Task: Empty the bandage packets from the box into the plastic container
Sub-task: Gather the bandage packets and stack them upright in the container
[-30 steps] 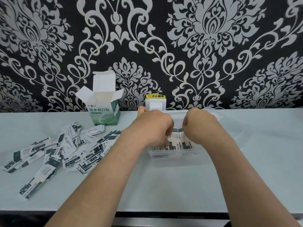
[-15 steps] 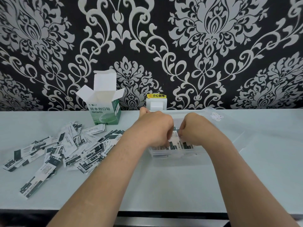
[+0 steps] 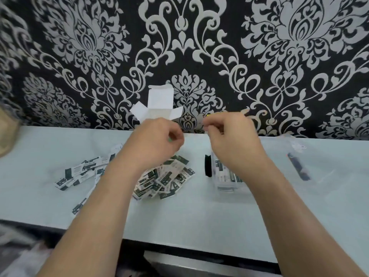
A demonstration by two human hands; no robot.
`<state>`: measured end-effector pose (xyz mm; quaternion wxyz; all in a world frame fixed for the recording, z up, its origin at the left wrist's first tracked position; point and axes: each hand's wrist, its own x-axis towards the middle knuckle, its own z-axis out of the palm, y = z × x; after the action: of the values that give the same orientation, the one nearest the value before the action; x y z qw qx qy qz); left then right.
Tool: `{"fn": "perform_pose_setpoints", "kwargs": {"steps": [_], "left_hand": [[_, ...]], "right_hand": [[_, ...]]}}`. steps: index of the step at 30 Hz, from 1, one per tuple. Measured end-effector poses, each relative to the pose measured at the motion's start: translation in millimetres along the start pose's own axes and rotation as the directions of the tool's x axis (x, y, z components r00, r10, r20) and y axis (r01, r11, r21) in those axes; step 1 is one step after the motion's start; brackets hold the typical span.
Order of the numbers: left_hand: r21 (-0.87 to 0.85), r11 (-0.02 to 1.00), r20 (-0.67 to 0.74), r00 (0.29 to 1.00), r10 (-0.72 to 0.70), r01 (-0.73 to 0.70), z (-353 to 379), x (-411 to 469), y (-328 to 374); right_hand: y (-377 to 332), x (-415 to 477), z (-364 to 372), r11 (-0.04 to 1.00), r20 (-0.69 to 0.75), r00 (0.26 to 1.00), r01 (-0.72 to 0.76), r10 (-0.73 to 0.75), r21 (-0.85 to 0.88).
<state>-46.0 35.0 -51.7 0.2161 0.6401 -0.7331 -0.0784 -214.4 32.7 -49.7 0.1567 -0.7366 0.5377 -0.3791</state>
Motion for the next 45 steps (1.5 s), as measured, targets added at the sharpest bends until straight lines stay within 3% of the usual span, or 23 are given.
{"fn": "perform_pose_setpoints", "kwargs": {"steps": [3, 6, 12, 16, 26, 31, 35, 39, 43, 45], "left_hand": [[0.22, 0.968, 0.126, 0.98, -0.154, 0.124, -6.3, -16.8, -40.3], [0.276, 0.941, 0.283, 0.919, -0.273, 0.194, -4.2, -33.9, -70.9], [0.3, 0.949, 0.347, 0.916, -0.201, 0.094, 11.2, -56.1, -88.3], [0.35, 0.936, 0.305, 0.943, -0.135, 0.021, 16.1, -62.7, -84.6], [0.448, 0.894, 0.141, 0.988, -0.06, -0.009, 18.3, -63.3, -72.5], [0.428, 0.902, -0.031, 0.996, 0.085, -0.064, 3.4, -65.5, -81.3], [0.243, 0.96, -0.319, 0.923, 0.215, -0.14, -9.8, -64.9, -83.8], [-0.188, 0.982, -0.398, 0.916, -0.05, -0.028, -14.4, -62.5, -77.9], [-0.641, 0.764, -0.319, 0.878, -0.356, 0.077, -15.2, -54.8, -75.8], [-0.768, 0.633, -0.264, 0.854, -0.449, 0.095, -14.7, -51.4, -72.3]], "right_hand": [[-16.4, -3.9, 32.9, 0.998, 0.175, 0.983, 0.054, -0.052, -0.009], [-23.8, -7.6, 71.2, 0.991, 0.388, 0.921, 0.092, -0.045, -0.102], [-22.7, -12.9, 113.7, 0.945, 0.601, 0.798, 0.154, 0.054, -0.29], [-26.6, -16.7, 118.4, 0.909, 0.604, 0.796, 0.223, 0.038, -0.351], [-23.2, -16.2, 117.5, 0.957, 0.505, 0.862, 0.117, 0.035, -0.267], [-26.1, -10.3, 110.8, 0.998, 0.37, 0.928, 0.057, -0.045, -0.022], [-25.0, -8.1, 105.1, 0.97, 0.357, 0.929, 0.009, -0.098, 0.243], [-23.1, -7.0, 106.3, 0.94, 0.328, 0.939, -0.019, -0.1, 0.342], [-22.7, -5.8, 108.2, 0.905, 0.295, 0.954, -0.076, -0.057, 0.419], [-25.1, -6.2, 104.8, 0.813, 0.334, 0.942, -0.2, 0.007, 0.546]]}}
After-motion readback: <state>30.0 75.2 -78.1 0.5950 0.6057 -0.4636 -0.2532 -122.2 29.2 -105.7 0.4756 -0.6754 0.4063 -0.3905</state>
